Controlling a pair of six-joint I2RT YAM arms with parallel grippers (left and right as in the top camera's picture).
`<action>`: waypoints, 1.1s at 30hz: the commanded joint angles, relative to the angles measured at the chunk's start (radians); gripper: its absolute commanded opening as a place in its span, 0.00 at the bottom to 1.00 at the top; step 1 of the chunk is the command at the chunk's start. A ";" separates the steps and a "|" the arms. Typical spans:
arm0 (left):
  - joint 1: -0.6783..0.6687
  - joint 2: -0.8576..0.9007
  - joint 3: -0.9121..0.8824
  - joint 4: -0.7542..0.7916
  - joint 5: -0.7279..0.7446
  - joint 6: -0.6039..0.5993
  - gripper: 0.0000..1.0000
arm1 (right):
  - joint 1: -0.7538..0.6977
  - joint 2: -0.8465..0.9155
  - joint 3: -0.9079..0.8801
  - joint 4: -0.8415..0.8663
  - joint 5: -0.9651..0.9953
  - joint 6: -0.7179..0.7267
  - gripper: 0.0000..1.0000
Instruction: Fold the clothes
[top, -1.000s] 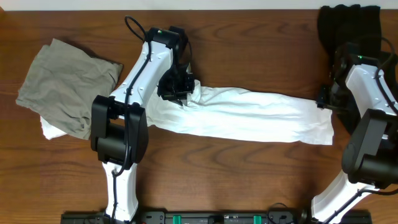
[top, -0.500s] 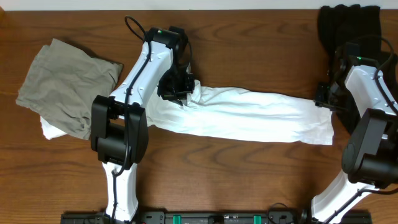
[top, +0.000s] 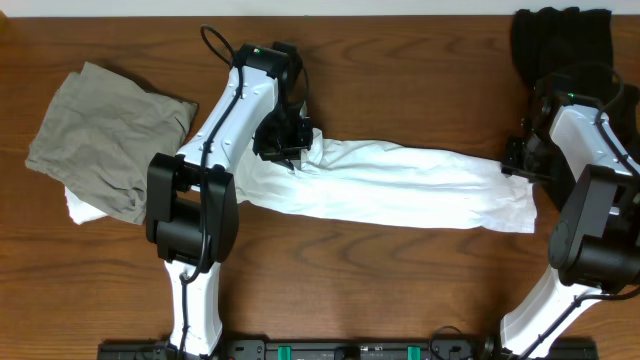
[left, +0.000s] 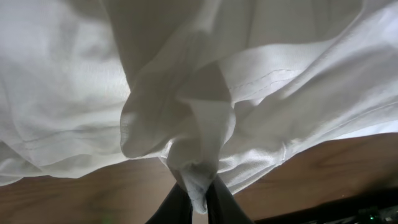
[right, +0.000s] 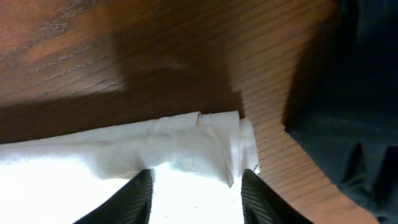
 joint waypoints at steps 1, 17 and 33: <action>0.002 0.000 -0.009 -0.005 -0.006 -0.005 0.12 | -0.018 0.008 -0.005 0.009 0.058 -0.008 0.47; 0.002 0.000 -0.009 0.002 -0.006 -0.006 0.11 | -0.052 0.008 -0.005 0.051 -0.078 -0.061 0.47; 0.002 0.000 -0.009 0.002 -0.006 -0.006 0.11 | -0.051 0.008 -0.005 0.063 -0.115 -0.087 0.46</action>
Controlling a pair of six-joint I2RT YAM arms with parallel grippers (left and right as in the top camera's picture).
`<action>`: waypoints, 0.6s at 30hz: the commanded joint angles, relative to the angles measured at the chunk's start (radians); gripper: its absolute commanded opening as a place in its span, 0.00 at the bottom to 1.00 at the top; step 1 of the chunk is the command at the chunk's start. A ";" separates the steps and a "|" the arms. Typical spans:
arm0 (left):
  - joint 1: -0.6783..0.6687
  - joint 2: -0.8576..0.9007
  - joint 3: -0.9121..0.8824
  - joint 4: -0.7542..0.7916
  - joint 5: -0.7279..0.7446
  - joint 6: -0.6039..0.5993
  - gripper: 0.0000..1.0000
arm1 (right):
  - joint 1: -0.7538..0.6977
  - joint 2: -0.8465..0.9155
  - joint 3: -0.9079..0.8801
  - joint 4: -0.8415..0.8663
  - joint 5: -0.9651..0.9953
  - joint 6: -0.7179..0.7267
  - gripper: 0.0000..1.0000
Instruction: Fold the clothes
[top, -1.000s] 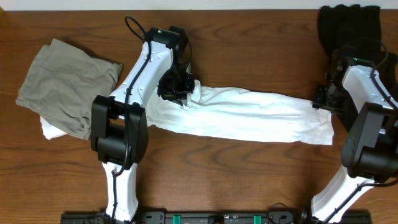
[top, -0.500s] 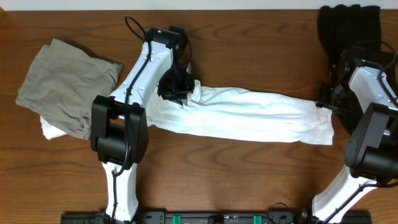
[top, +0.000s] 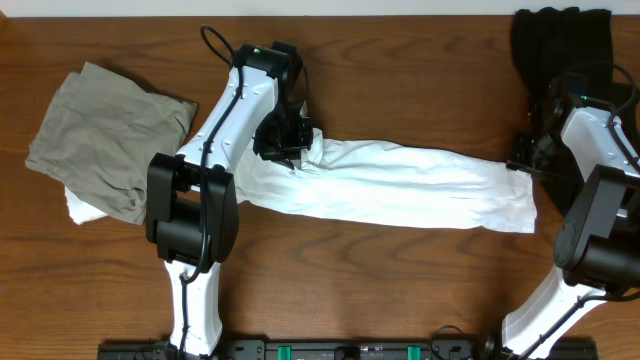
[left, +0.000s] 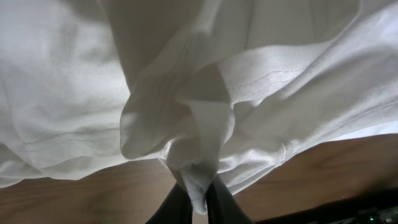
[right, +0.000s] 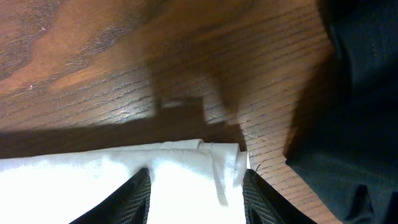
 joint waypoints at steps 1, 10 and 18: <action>0.002 0.000 -0.009 -0.003 -0.006 -0.005 0.12 | -0.001 0.008 -0.005 0.000 -0.012 -0.017 0.47; 0.002 0.000 -0.009 -0.003 -0.006 -0.005 0.12 | -0.003 0.008 -0.005 0.065 0.013 -0.016 0.52; 0.002 0.000 -0.009 -0.003 -0.006 -0.005 0.11 | -0.002 0.008 -0.005 0.030 -0.064 -0.044 0.47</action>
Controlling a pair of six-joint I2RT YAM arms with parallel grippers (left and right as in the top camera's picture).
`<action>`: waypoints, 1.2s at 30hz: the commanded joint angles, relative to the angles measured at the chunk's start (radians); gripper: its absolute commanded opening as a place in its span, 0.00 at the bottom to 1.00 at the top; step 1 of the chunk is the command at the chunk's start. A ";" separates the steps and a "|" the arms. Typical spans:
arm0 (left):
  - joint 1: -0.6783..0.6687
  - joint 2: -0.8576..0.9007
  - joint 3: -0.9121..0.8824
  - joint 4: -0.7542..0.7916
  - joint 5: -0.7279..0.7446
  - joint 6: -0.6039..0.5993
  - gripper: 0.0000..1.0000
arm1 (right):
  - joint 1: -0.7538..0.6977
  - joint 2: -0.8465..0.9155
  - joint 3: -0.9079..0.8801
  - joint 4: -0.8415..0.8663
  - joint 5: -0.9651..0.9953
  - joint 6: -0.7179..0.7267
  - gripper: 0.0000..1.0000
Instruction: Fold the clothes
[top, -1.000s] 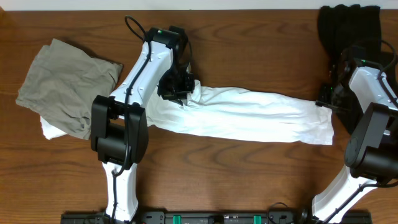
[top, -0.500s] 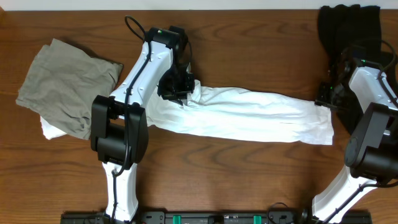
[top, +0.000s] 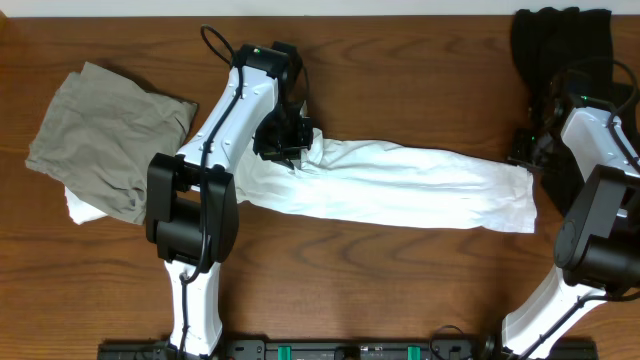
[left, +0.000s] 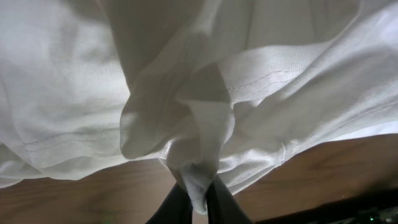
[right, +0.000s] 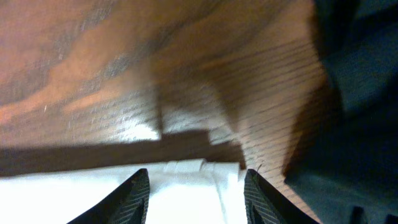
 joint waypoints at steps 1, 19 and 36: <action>0.002 0.000 -0.009 -0.003 -0.006 -0.005 0.11 | -0.002 0.008 -0.005 -0.022 -0.058 -0.027 0.47; 0.002 0.000 -0.009 0.004 -0.007 -0.005 0.08 | -0.002 0.007 -0.004 -0.055 -0.061 -0.027 0.01; 0.053 -0.001 0.065 0.106 -0.009 -0.017 0.06 | -0.002 -0.060 0.248 -0.072 -0.079 -0.027 0.01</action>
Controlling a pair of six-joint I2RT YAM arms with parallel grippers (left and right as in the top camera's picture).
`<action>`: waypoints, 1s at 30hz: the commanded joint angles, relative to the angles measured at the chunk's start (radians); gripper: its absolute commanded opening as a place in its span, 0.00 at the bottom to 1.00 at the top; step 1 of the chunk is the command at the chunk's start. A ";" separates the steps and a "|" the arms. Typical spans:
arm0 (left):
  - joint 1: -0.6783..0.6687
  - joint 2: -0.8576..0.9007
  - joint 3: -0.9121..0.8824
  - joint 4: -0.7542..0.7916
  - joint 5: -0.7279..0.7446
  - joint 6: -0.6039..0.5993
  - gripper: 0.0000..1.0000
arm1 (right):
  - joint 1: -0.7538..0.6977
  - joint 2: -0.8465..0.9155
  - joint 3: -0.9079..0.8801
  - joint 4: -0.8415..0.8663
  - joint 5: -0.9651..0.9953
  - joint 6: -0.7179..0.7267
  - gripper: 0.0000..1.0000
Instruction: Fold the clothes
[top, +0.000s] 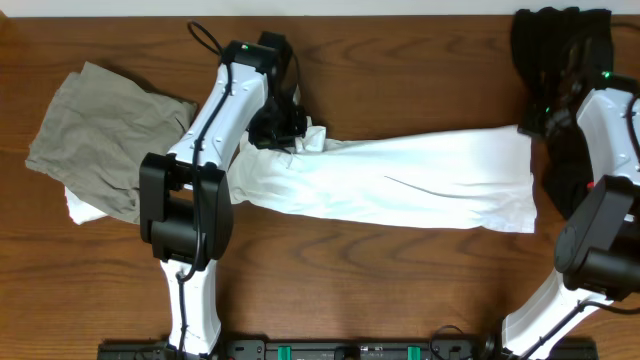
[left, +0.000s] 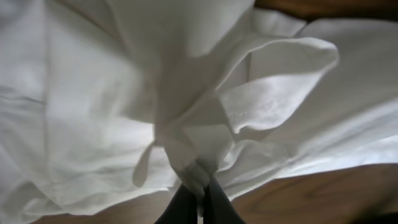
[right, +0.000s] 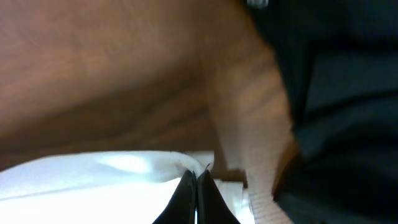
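A white garment (top: 400, 180) lies stretched left to right across the wooden table (top: 400, 70). Its bunched left end is pinched in my left gripper (top: 298, 135), which is shut on it; in the left wrist view the cloth (left: 124, 93) gathers into the closed fingertips of that gripper (left: 200, 194). At the far right corner my right gripper (top: 527, 128) is shut on the garment's upper edge. The right wrist view shows the gripper (right: 196, 182) closed over a thin white fold (right: 93, 180).
A black garment (top: 560, 40) lies heaped at the far right corner, close behind the right gripper, and fills the right of the right wrist view (right: 348, 93). A grey-olive garment (top: 105, 130) lies at the left over a white piece (top: 80, 208).
My right gripper was open astride the garment's right edge; now it is shut on that corner and sits farther back, the cloth's right end wider. The left gripper with its bunch has shifted slightly back.
My left gripper stayed shut on the white garment's bunched left end throughout. The right gripper stood open around the right end, then a little farther back at the edge each time. Now it grips the far right corner and the garment is spread wider.
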 joint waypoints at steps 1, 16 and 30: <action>0.008 -0.003 0.047 0.005 -0.009 -0.013 0.06 | -0.002 -0.030 0.035 -0.006 -0.008 -0.002 0.01; 0.008 -0.100 0.048 0.176 -0.009 -0.019 0.06 | -0.002 -0.030 0.132 0.056 -0.056 -0.002 0.01; 0.007 -0.104 0.047 0.241 0.042 -0.055 0.06 | -0.003 -0.030 0.167 0.054 -0.050 -0.003 0.01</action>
